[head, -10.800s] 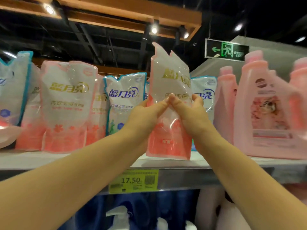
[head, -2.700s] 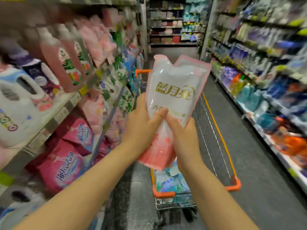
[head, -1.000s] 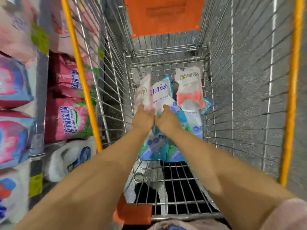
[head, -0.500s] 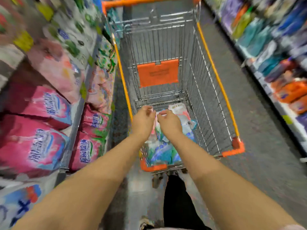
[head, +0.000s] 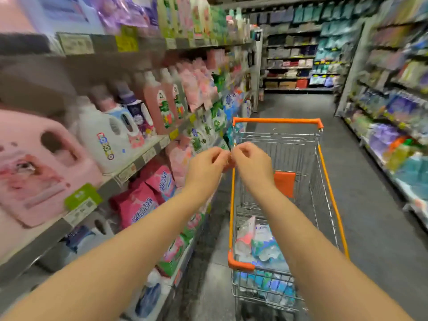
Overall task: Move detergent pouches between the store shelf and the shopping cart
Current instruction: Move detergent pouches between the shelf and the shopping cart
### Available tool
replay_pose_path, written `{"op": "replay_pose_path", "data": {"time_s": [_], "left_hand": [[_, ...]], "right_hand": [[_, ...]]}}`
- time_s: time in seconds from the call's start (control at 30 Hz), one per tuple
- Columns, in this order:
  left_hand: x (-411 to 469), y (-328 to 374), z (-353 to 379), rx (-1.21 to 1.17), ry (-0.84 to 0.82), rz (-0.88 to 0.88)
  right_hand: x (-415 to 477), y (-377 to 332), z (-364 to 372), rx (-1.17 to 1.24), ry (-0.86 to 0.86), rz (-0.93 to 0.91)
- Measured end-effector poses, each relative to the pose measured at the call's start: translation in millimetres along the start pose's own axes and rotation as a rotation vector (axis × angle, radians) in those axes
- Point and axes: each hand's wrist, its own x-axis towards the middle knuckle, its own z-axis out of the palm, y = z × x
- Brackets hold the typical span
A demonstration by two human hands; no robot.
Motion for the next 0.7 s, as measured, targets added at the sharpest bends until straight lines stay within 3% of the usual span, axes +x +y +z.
{"op": "replay_pose_path", "data": {"time_s": [0.3, 0.7], "left_hand": [[-90, 83, -117, -0.058, 0.320, 0.043], [-244, 103, -381, 0.333, 0.710, 0.006]], "right_hand": [[-84, -125, -26, 0.117, -0.187, -0.351], [-228, -321, 78, 0.312, -0.447, -0.691]]}}
